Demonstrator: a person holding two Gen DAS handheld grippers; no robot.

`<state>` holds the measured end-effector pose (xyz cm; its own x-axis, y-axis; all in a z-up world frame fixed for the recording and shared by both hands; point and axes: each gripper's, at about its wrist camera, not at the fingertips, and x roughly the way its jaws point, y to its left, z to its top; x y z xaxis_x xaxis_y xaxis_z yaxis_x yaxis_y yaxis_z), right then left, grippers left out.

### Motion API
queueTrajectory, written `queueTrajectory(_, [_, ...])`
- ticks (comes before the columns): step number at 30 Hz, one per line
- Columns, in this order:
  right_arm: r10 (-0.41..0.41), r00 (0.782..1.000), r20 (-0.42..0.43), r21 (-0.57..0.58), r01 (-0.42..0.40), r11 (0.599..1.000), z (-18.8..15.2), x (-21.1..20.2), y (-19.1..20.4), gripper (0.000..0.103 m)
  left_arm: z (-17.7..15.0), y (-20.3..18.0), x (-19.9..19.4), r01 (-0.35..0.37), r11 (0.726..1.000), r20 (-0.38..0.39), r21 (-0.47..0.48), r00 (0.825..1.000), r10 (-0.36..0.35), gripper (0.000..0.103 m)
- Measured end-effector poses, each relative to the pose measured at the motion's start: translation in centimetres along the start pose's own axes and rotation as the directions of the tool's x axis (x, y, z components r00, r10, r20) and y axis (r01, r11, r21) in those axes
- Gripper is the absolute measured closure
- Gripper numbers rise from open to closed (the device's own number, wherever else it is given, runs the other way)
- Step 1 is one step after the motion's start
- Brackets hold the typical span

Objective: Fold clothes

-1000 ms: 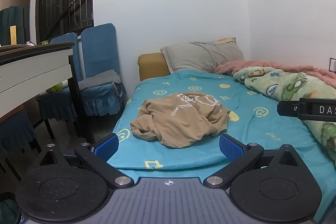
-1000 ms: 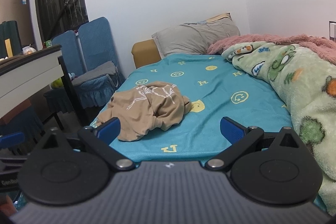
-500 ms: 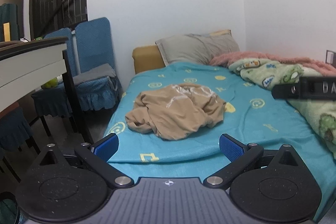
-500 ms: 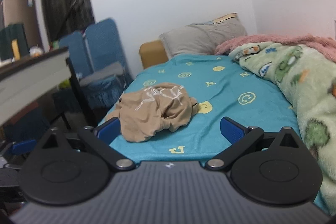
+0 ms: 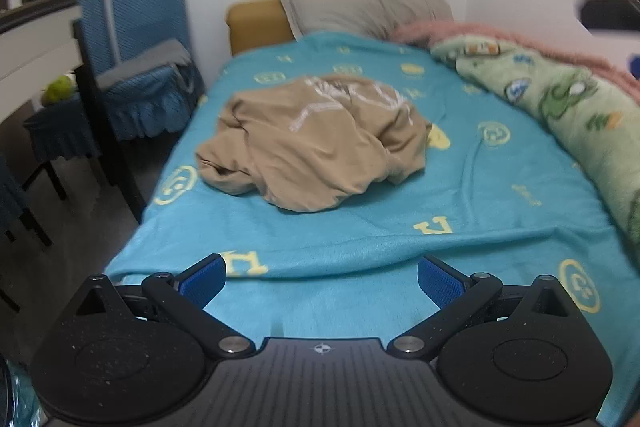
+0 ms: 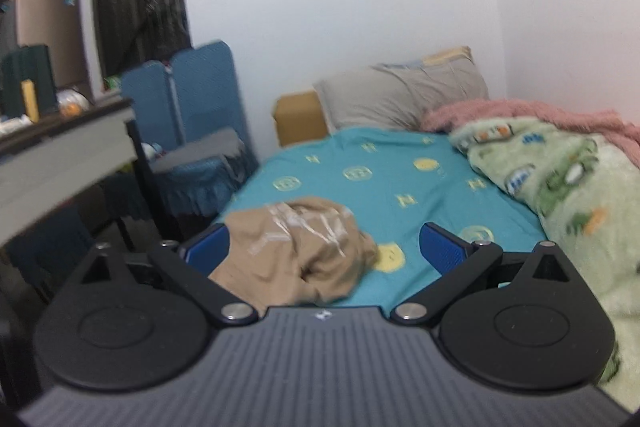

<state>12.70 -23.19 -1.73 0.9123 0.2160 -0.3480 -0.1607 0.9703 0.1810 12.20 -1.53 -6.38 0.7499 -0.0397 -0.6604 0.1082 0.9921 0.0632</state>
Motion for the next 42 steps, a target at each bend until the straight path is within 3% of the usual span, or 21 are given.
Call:
queueTrajectory(4, [-0.005, 0.997, -0.082, 0.054, 0.009, 0.998, -1.7, 1.1, -1.4, 0.0, 1.5, -1.0, 4.6, 0.053, 0.998, -0.034, 0.032, 0.998, -0.052, 0.001])
queueTrajectory(7, [0.069, 0.991, -0.114, 0.144, -0.052, 0.988, -2.4, 1.6, -2.5, 0.0, 2.5, -2.9, 8.0, 0.012, 0.995, -0.054, 0.102, 0.999, -0.007, 0.005])
queueTrajectory(11, [0.033, 0.992, -0.124, 0.207, -0.006, 0.978, -3.2, 2.6, -3.5, 0.0, 3.8, -4.8, 11.9, -0.001, 0.985, -0.051, 0.174, 0.999, 0.01, 0.005])
queueTrajectory(13, [0.025, 0.99, -0.141, 0.241, 0.009, 0.971, -3.4, 3.7, -4.4, 0.0, 4.3, -5.6, 13.5, 0.027, 0.981, -0.039, 0.194, 0.999, -0.02, 0.009])
queueTrajectory(17, [-0.008, 0.985, -0.172, 0.282, 0.057, 0.958, -3.9, 6.3, -5.9, 0.0, 4.6, -6.9, 16.4, -0.021, 0.966, -0.009, 0.256, 1.0, 0.024, 0.017])
queueTrajectory(18, [-0.02, 0.983, -0.182, 0.279, 0.071, 0.958, -4.1, 6.9, -6.1, 0.0, 4.7, -6.7, 17.0, -0.035, 0.968, 0.003, 0.249, 0.999, 0.035, 0.028])
queueTrajectory(19, [-0.034, 0.981, -0.192, 0.273, 0.087, 0.958, -4.3, 7.4, -6.2, 0.0, 5.0, -6.3, 17.5, -0.033, 0.974, 0.009, 0.225, 0.999, 0.032, 0.05])
queueTrajectory(22, [-0.067, 0.978, -0.2, 0.277, 0.122, 0.953, -5.0, 8.3, -6.9, 0.0, 5.9, -4.0, 17.7, 0.006, 0.991, 0.018, 0.13, 1.0, -0.008, 0.09])
queueTrajectory(26, [-0.1, 0.975, -0.198, 0.289, 0.155, 0.945, -5.6, 9.5, -7.4, 0.0, 7.0, -0.3, 14.9, 0.068, 0.997, 0.104, -0.023, 0.992, -0.065, 0.092])
queueTrajectory(31, [-0.086, 0.983, -0.162, 0.259, 0.127, 0.957, -5.8, 9.9, -6.5, 0.0, 7.8, 2.2, 6.6, 0.104, 0.993, 0.293, -0.062, 0.953, -0.082, 0.093])
queueTrajectory(35, [-0.074, 0.991, -0.113, 0.191, 0.095, 0.977, -5.4, 9.0, -5.1, 0.0, 6.9, 3.2, -0.2, 0.177, 0.981, 0.4, -0.08, 0.907, -0.131, 0.094])
queueTrajectory(39, [-0.066, 0.994, -0.089, 0.116, 0.077, 0.99, -4.7, 7.2, -3.2, 0.0, 4.9, 4.1, -6.5, 0.233, 0.969, 0.508, -0.082, 0.846, -0.16, 0.094])
queueTrajectory(42, [-0.01, 0.997, -0.075, 0.09, 0.017, 0.996, -4.3, 4.9, -1.2, 0.0, 2.9, 5.2, -11.0, 0.296, 0.951, 0.592, -0.087, 0.783, -0.19, 0.094])
